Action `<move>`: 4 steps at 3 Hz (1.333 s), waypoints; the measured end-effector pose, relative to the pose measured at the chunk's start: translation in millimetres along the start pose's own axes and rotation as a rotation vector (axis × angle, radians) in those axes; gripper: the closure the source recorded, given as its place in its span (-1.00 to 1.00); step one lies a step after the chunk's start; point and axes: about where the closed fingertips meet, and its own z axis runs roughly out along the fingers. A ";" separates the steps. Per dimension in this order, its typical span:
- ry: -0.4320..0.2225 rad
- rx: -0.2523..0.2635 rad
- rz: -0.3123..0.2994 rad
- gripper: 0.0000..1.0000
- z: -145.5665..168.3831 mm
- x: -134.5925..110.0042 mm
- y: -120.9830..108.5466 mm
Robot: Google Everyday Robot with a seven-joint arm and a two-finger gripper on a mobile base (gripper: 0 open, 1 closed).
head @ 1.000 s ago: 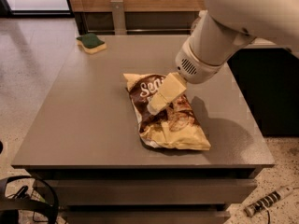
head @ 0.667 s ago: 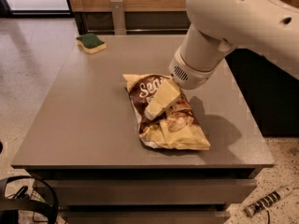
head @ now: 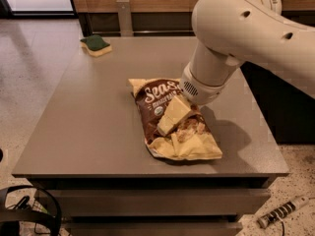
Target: Move brown chip bag near sponge
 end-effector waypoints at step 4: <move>0.001 0.002 -0.003 1.00 -3.8 -0.1 1.5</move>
Offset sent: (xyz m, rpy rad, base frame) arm -0.0006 0.0002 0.0000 -0.0010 -0.0001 0.0007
